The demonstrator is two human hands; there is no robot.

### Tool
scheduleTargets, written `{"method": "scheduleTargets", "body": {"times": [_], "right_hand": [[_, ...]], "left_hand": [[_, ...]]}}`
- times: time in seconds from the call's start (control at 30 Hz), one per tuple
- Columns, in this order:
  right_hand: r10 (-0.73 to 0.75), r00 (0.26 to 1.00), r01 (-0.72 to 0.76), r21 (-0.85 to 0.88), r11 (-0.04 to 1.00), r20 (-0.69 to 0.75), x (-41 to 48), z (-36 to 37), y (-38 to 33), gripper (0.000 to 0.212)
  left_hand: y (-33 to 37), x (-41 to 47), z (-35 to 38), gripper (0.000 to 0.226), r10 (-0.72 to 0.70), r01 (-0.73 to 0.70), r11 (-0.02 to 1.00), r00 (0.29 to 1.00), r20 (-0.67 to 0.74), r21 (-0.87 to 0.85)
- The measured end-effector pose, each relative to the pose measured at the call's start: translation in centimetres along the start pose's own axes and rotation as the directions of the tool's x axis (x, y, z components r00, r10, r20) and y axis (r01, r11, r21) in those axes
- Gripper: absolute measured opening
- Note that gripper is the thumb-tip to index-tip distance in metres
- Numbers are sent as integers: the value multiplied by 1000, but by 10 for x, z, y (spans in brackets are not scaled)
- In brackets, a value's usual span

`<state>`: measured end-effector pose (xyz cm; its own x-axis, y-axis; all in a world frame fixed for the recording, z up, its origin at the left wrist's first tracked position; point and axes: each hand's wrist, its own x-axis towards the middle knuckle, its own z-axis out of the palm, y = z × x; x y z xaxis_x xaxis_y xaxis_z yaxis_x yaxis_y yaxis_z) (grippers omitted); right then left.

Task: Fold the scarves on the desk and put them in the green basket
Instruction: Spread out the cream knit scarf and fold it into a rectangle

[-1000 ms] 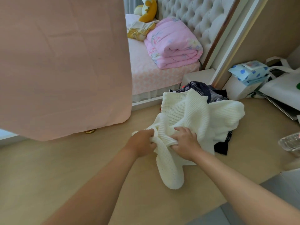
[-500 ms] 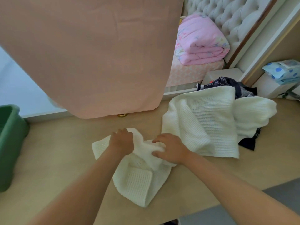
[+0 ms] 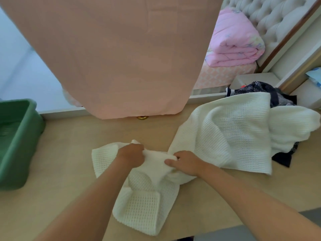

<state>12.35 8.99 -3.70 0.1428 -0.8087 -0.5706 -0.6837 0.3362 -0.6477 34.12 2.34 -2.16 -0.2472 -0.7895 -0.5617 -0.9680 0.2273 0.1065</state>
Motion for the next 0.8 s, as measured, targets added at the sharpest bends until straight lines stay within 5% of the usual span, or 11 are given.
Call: {"method": "scheduleTargets", "body": {"times": [0.1,0.2,0.3,0.37,0.43,0.57,0.73,0.8], "right_hand": [[-45,983,59,78,995,-177,15,-5,-34,57],[-139,923,177,76,981,-360,27,-12,-59,52],[-329,851,233,-267,935,-410,32,-5,-55,55],[-475,791,301,-431,851,-386,31,9,-43,47],[-532,789,357,-475,804,-308,28,27,-32,40],[-333,942,290,-600,746,42,27,59,-8,63],[-204,973,230,-566,792,110,31,82,-11,87],[-190,970,243,-514,823,154,32,91,-18,89]], "left_hand": [[-17,-2,-18,36,-146,95,960,972,-184,-263],[-17,-10,-15,53,-240,34,892,882,-406,-451],[-14,-19,9,37,-148,-116,897,831,-536,-427],[-12,-25,34,22,-30,-161,901,903,-428,-403],[-9,-31,58,36,47,-123,917,978,-202,-380],[-9,-42,96,84,44,-43,999,999,27,-33],[-50,-47,104,32,53,-56,993,998,24,102],[-81,-50,103,30,-20,17,979,1000,15,202]]}}
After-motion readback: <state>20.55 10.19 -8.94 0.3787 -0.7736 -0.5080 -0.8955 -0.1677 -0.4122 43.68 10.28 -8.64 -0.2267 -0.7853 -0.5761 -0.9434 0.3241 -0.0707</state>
